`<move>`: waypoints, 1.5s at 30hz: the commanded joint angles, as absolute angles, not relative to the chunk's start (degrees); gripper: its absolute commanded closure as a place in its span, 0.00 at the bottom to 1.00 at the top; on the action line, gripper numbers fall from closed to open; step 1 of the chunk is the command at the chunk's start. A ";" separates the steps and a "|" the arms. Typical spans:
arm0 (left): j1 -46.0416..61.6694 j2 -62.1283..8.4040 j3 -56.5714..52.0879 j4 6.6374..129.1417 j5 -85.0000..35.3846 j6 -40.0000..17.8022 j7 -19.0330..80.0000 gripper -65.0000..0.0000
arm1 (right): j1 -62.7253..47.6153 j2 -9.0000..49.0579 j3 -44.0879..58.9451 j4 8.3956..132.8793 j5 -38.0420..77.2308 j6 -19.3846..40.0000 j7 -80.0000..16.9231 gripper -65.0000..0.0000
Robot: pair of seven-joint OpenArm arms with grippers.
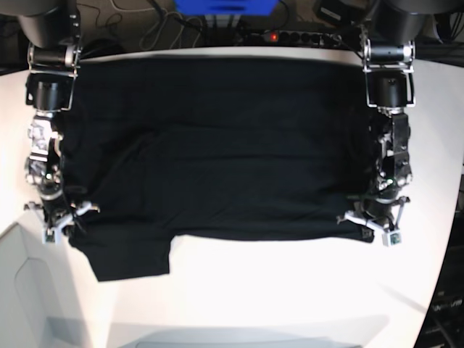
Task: Fold the T-shirt properly
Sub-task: 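Grasp the hem corners and fold them over toward the shoulder edge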
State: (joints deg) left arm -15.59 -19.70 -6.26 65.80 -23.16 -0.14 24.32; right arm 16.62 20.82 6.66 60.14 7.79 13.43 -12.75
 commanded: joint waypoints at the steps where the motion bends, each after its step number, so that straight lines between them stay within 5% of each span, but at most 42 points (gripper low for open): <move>1: -15.60 -20.53 -6.55 68.18 -23.16 -0.22 23.87 1.00 | 15.96 21.85 9.01 63.60 7.96 13.14 -11.47 1.00; 13: 0.13 -20.35 -14.73 82.24 -23.34 -0.31 23.78 1.00 | -5.23 16.92 23.87 87.96 7.96 18.77 -11.38 1.00; 24: 9.54 -19.21 -15.08 84.09 -23.34 -0.40 23.87 1.00 | -12.88 16.48 24.13 89.36 7.96 22.11 -11.47 1.00; 32: 12.26 -19.21 -15.60 89.89 -23.34 -0.31 23.78 0.62 | -12.35 16.57 24.13 90.42 7.78 25.54 -16.92 1.00; 35: 12.97 -19.03 -17.98 92.53 -23.34 -0.31 23.78 0.52 | -12.62 16.57 24.22 92.18 7.78 25.54 -17.10 0.90; 41: 12.00 -19.03 -20.35 90.95 -23.34 -0.22 23.78 0.50 | -12.70 15.34 24.13 94.11 7.78 25.54 -17.10 0.68; 45: 9.36 -19.03 -20.00 88.04 -23.34 -0.22 23.78 0.50 | -12.62 15.25 24.13 94.46 7.78 25.54 -17.10 0.64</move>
